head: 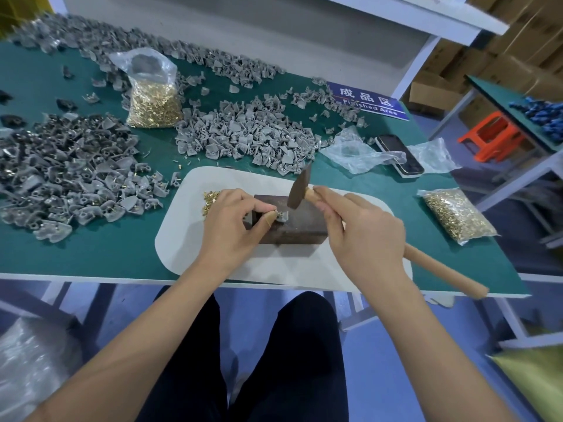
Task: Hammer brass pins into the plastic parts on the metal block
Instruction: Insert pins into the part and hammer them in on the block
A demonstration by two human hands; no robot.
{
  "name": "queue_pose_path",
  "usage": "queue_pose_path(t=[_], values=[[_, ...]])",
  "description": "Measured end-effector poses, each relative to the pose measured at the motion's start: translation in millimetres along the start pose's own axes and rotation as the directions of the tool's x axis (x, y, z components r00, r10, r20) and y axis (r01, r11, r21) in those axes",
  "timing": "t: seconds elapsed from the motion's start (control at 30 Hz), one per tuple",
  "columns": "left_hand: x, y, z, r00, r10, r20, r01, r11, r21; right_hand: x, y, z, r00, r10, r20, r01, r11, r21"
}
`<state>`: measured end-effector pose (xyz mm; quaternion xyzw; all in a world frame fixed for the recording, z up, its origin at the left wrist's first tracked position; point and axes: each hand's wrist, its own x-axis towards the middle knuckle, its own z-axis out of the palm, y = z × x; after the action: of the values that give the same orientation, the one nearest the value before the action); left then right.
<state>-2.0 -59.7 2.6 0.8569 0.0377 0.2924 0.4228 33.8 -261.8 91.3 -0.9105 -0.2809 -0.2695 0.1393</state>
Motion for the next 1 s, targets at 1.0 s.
queue_pose_path(t=[1.0], values=[[0,0,1,1.0,-0.016,-0.009,0.016,1.0,-0.006,-2,0,-4,0.985,-0.055,0.165,0.049,0.998,0.041]])
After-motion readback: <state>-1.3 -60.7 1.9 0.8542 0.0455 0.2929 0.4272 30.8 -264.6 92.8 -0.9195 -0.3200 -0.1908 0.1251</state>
